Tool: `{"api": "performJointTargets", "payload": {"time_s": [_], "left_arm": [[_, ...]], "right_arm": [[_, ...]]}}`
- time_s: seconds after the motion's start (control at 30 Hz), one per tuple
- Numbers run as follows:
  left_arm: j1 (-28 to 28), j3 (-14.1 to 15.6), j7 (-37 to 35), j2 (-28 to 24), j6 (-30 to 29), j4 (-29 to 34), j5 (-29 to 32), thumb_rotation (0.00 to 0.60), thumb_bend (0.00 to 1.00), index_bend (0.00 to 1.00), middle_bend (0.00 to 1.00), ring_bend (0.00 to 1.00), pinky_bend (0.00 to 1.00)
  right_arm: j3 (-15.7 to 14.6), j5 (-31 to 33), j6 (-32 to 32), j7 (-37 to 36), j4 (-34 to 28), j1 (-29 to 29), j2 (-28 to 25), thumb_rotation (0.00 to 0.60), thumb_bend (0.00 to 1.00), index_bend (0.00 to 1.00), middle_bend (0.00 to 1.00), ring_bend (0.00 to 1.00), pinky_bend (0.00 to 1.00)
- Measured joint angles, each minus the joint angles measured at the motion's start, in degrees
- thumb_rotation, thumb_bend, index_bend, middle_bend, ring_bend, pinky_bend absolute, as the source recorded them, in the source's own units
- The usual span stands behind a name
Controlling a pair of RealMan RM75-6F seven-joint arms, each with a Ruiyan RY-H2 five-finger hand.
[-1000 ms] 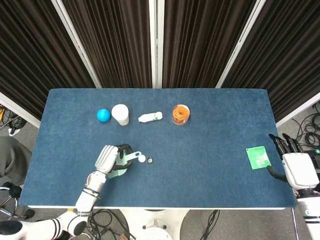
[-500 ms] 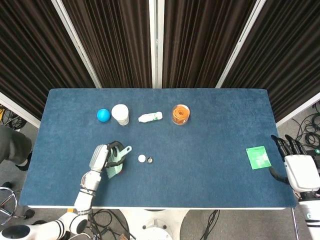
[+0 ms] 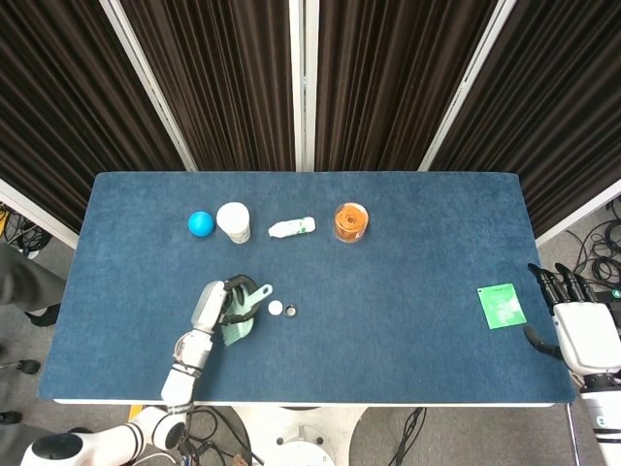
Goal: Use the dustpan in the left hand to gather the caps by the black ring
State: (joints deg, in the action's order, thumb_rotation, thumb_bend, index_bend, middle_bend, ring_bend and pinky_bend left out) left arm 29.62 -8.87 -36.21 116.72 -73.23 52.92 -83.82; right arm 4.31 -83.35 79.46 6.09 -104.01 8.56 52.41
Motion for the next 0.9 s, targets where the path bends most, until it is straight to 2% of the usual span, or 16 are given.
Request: {"api": "performJointTargets", "payload": {"time_s": [0.9], "left_arm": [[11.7,-8.0,3.8,9.0,7.2,-6.5,2.9,0.6,0.38,0.54,0.62,0.64,0.89]], "right_arm": [[-0.1,0.6,0.5,-3.6,2.8,-1.0,-0.3,0.6,0.15,0.03,0.15,0.03,0.12]]}}
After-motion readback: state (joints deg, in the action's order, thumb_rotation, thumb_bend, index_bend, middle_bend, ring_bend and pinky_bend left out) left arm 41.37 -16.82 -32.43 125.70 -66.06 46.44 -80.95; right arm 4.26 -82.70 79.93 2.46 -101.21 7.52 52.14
